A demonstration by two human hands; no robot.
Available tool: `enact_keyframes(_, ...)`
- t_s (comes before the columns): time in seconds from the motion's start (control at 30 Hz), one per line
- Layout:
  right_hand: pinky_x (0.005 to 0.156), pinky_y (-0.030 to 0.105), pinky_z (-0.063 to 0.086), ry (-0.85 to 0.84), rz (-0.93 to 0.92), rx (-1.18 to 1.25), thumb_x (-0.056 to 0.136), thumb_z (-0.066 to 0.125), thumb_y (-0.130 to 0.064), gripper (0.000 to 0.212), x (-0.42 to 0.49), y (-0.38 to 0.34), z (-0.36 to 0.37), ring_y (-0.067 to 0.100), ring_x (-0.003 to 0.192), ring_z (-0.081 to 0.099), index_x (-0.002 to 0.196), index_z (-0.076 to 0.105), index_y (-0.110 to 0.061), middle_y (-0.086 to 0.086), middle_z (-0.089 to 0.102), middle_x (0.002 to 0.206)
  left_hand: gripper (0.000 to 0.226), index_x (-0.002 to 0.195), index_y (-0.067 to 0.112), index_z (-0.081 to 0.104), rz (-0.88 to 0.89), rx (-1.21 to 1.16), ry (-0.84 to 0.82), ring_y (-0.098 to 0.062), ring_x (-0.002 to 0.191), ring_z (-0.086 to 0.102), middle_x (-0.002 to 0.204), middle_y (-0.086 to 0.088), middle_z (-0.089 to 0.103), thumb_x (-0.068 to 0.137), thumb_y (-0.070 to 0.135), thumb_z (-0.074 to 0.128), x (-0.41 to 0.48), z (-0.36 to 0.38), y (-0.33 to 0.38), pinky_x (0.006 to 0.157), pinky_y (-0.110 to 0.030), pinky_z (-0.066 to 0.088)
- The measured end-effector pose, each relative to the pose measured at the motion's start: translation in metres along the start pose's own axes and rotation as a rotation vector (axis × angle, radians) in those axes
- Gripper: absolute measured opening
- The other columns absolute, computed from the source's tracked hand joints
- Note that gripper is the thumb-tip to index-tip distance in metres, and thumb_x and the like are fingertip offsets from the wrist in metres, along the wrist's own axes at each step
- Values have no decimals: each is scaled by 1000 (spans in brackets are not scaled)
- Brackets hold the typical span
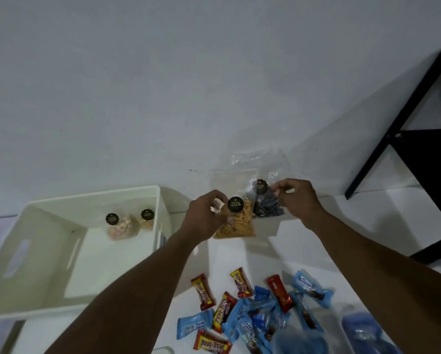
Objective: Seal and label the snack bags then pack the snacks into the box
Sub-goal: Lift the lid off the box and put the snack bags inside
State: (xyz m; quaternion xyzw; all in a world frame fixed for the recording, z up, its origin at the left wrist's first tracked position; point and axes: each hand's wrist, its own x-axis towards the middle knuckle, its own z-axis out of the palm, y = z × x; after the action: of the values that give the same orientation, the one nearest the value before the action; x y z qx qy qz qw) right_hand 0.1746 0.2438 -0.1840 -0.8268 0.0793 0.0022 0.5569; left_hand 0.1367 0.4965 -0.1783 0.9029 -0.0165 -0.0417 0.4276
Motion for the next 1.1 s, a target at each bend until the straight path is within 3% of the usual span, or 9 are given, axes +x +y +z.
enact_keyframes(0.1, 79, 51, 60, -50, -66, -2, 86, 60, 7, 32, -19, -40, 29, 27, 81, 65, 85, 77, -20, 0, 63, 77, 41, 90, 41, 62, 18, 3, 59, -12, 77, 67, 85, 12, 65, 63, 31, 92, -26, -50, -10, 66, -27, 55)
enact_keyframes(0.2, 76, 56, 59, -99, -123, -15, 86, 59, 8, 34, -41, -79, 69, 28, 81, 63, 88, 77, -21, 2, 59, 77, 41, 89, 42, 62, 0, 13, 115, -13, 73, 65, 84, 10, 65, 64, 30, 92, -58, -104, -29, 64, -29, 54)
enact_keyframes(0.37, 72, 44, 59, -144, -208, -33, 84, 57, 8, 36, -82, -134, 158, 21, 75, 61, 88, 76, -22, -2, 60, 75, 39, 91, 39, 65, -64, 46, 201, -10, 68, 61, 83, 9, 64, 65, 31, 92, -110, -194, -76, 61, -26, 52)
enact_keyframes(0.47, 60, 23, 49, -138, -246, -85, 83, 52, 5, 38, -104, -154, 215, 11, 67, 56, 86, 76, -25, -11, 60, 72, 37, 91, 37, 65, -117, 55, 229, -15, 71, 66, 86, 8, 65, 67, 29, 92, -133, -236, -110, 57, -27, 53)
enact_keyframes(0.57, 61, 19, 43, -154, -239, -134, 86, 51, 3, 35, -117, -160, 262, 9, 66, 56, 89, 76, -21, -10, 63, 76, 36, 88, 37, 65, -173, 41, 250, -15, 66, 65, 85, 7, 66, 67, 23, 91, -145, -262, -142, 48, -22, 51)
enact_keyframes(0.73, 78, 25, 49, -177, -167, -233, 90, 44, 3, 36, -119, -147, 316, 18, 92, 62, 90, 73, -18, 0, 69, 100, 36, 91, 36, 63, -242, 30, 194, -13, 74, 67, 89, 9, 66, 70, 21, 89, -137, -271, -190, 52, -26, 54)
enact_keyframes(0.83, 88, 30, 52, -179, -106, -286, 87, 44, 6, 36, -111, -133, 335, 19, 98, 63, 89, 71, -17, 1, 70, 106, 36, 90, 35, 63, -274, 2, 173, -15, 70, 66, 89, 5, 67, 71, 18, 88, -120, -261, -212, 49, -25, 50)
enact_keyframes(1.0, 89, 32, 52, -168, -58, -391, 83, 52, 7, 27, -94, -110, 353, 23, 102, 65, 89, 70, -12, 4, 72, 109, 28, 89, 32, 64, -308, -52, 179, -16, 64, 64, 88, 5, 67, 74, 16, 82, -90, -232, -240, 43, -24, 46)
enact_keyframes(1.1, 84, 33, 52, -207, 12, -459, 83, 57, 0, 20, -89, -102, 360, 30, 99, 64, 83, 66, -18, 9, 71, 104, 29, 101, 30, 65, -310, -50, 148, -25, 83, 68, 102, -2, 67, 79, 14, 74, -76, -215, -251, 55, -32, 54)
